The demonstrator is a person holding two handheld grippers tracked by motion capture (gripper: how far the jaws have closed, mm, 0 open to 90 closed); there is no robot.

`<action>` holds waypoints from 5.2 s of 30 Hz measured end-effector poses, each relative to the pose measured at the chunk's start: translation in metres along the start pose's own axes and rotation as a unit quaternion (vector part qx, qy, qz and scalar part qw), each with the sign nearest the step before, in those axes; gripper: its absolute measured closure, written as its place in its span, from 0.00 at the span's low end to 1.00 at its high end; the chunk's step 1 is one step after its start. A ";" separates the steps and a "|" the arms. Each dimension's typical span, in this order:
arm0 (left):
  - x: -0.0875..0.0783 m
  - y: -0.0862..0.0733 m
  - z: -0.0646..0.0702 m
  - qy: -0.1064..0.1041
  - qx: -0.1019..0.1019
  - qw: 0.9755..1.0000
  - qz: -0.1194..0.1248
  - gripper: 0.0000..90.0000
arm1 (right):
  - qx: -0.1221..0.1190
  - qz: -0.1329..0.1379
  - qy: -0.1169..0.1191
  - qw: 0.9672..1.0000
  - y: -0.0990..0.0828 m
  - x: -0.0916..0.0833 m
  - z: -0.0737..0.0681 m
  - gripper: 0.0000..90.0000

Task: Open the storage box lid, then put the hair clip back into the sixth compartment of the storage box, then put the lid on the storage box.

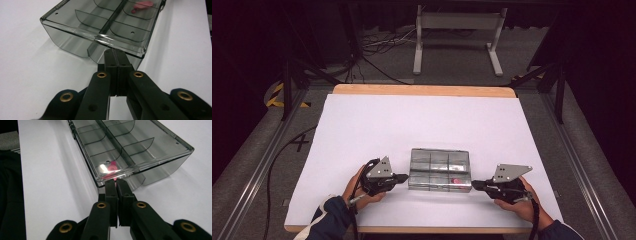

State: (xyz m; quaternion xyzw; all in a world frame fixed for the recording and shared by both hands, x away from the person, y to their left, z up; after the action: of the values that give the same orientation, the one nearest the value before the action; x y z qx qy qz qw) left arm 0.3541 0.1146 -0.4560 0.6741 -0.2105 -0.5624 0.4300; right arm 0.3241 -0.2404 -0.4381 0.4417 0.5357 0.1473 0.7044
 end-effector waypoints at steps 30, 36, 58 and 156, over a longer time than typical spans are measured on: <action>-0.022 -0.009 -0.005 0.039 0.001 0.999 0.013 0.99 | 0.004 0.027 -0.045 0.999 0.002 -0.021 0.010 0.94; -0.030 -0.011 -0.009 0.056 0.005 0.998 0.010 0.97 | 0.003 0.036 -0.053 0.998 0.002 -0.026 0.010 0.92; -0.078 -0.037 -0.023 0.121 -0.011 0.993 0.011 0.93 | 0.011 0.041 -0.116 0.992 -0.012 -0.057 0.022 0.86; -0.126 -0.111 -0.029 0.183 -0.128 0.972 0.069 0.25 | 0.108 0.045 -0.252 0.961 -0.099 -0.085 0.044 0.30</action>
State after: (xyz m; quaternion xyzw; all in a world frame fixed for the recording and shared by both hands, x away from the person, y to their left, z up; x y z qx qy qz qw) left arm 0.3238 0.2809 -0.4736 0.6891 -0.1003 -0.4209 0.5814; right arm 0.3042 -0.3752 -0.4607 0.5615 0.3329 0.0037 0.7575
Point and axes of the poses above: each handheld gripper's, and its own axes: x roughly forward along the jaws, y roughly out of its top, z roughly to its right, the point moved 3 cm from there along x, roughly forward along the jaws, and after that the axes turned 1 degree about z, right-handed, at the moved point
